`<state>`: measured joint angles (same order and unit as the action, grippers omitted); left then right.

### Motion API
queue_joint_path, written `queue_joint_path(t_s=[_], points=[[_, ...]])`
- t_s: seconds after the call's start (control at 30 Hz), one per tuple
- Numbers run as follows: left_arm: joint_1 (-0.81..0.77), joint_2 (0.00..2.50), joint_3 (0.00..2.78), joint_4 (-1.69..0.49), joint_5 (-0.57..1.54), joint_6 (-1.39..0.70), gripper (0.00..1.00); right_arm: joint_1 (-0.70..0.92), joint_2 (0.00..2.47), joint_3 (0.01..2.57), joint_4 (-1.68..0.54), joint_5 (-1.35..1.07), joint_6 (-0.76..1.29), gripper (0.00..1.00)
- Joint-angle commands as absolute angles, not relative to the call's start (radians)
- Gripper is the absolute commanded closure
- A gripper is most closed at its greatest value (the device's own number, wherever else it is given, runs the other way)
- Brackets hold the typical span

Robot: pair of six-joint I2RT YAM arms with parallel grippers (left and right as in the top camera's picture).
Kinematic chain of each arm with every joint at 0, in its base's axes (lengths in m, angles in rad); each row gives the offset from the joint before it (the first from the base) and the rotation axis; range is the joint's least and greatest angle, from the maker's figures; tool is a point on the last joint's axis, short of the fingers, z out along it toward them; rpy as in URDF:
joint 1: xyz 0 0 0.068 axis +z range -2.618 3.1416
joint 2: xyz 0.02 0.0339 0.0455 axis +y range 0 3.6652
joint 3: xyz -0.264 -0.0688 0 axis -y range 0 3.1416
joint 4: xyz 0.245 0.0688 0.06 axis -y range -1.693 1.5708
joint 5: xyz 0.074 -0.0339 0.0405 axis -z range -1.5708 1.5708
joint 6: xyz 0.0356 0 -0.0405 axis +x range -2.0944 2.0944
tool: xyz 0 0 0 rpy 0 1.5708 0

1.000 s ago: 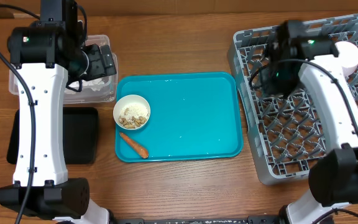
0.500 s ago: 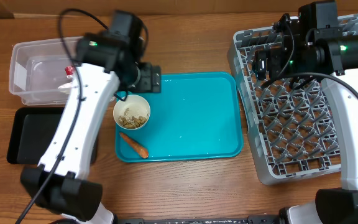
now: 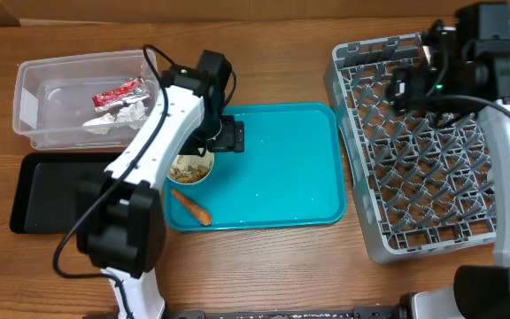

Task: Sort waste into correct bins and load items into the dishwasher
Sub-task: 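Grasp the rim of the white rice bowl with the left gripper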

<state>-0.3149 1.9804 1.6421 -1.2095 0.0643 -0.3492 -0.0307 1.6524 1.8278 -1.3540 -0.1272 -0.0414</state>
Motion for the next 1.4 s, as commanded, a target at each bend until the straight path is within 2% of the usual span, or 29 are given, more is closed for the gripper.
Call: queue_joint_path(t_s=[0.0, 0.1, 0.23, 0.33, 0.4, 0.47, 0.53, 0.63, 0.7, 1.13, 1.37], points=[[-0.329, 2.028, 1.641, -1.199, 0.08, -0.369, 0.12, -0.067, 1.649, 1.841, -1.356, -0.16, -0.022, 0.12], [-0.329, 2.068, 1.641, -1.193, 0.08, -0.382, 0.14, -0.076, 1.65, 1.841, -1.359, -0.163, -0.022, 0.13], [-0.332, 2.117, 1.641, -1.169, 0.081, -0.382, 0.3, -0.076, 1.65, 1.84, -1.358, -0.163, -0.021, 0.14], [-0.334, 2.133, 1.641, -1.156, 0.079, -0.382, 0.45, -0.076, 1.65, 1.84, -1.359, -0.163, -0.021, 0.14], [-0.334, 2.138, 1.641, -1.15, 0.073, -0.382, 0.64, -0.076, 1.65, 1.84, -1.359, -0.163, -0.021, 0.14], [-0.334, 2.138, 1.641, -1.143, 0.057, -0.382, 0.77, -0.076, 1.65, 1.84, -1.359, -0.163, -0.021, 0.15], [-0.334, 2.138, 1.641, -1.139, 0.03, -0.382, 0.79, -0.076, 1.65, 1.84, -1.359, -0.163, -0.021, 0.15], [-0.334, 2.138, 1.637, -1.137, -0.004, -0.382, 0.91, -0.076, 1.65, 1.84, -1.359, -0.163, -0.021, 0.16], [-0.334, 2.138, 1.637, -1.137, -0.004, -0.382, 0.94, -0.076, 1.65, 1.84, -1.359, -0.163, -0.021, 0.16], [-0.336, 2.138, 1.57, -1.088, -0.01, -0.382, 0.96, -0.076, 1.65, 1.84, -1.359, -0.163, -0.022, 0.18], [-0.336, 2.132, 1.581, -1.132, -0.051, -0.4, 0.96, -0.076, 1.65, 1.84, -1.359, -0.163, -0.022, 0.18]])
